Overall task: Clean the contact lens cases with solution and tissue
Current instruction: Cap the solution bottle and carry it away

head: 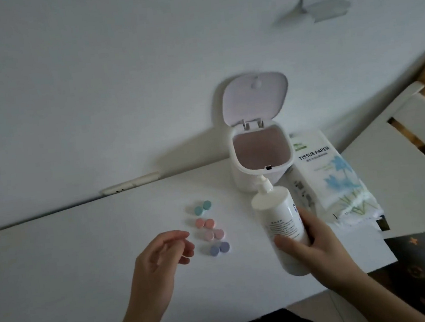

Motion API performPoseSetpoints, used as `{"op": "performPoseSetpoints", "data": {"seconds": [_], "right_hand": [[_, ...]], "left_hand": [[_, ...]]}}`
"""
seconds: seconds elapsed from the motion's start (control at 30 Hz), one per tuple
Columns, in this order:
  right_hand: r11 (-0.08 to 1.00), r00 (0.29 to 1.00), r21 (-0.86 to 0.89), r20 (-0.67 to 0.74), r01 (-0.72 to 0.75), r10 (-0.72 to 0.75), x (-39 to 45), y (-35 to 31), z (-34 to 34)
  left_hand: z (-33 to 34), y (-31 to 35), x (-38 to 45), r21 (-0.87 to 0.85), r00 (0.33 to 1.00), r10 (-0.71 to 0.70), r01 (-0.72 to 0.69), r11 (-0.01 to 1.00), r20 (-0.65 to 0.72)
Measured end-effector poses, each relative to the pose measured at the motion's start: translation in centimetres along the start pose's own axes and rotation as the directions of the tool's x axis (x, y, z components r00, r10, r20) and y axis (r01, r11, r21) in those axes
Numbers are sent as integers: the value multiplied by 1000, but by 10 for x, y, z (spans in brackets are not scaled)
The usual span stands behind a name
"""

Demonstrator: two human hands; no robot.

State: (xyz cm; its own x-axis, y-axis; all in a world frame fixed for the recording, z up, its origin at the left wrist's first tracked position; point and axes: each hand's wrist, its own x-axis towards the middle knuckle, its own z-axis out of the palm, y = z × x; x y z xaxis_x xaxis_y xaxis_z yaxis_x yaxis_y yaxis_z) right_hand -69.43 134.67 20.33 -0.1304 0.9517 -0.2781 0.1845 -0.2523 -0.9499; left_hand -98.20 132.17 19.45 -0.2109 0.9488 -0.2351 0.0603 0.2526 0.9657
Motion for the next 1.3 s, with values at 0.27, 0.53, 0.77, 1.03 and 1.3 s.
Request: {"op": "performPoseSetpoints", "data": {"seconds": [0.27, 0.53, 0.77, 1.03, 1.3], "right_hand": [[995, 940, 99, -335, -27, 59, -62, 19, -13], [990, 807, 144, -585, 0, 85, -130, 31, -31], [982, 678, 191, -721, -6, 144, -185, 75, -67], [962, 556, 263, -812, 77, 177, -239, 119, -185], [956, 384, 268, -900, 115, 206, -343, 151, -317]], "left_hand": [[23, -4, 38, 77, 958, 13, -37, 996, 287], [97, 18, 30, 80, 820, 25, -86, 993, 572], [174, 13, -8, 47, 729, 53, -116, 992, 682], [316, 19, -71, 132, 661, 32, -195, 972, 749], [494, 41, -158, 123, 484, 29, -279, 952, 875]]}}
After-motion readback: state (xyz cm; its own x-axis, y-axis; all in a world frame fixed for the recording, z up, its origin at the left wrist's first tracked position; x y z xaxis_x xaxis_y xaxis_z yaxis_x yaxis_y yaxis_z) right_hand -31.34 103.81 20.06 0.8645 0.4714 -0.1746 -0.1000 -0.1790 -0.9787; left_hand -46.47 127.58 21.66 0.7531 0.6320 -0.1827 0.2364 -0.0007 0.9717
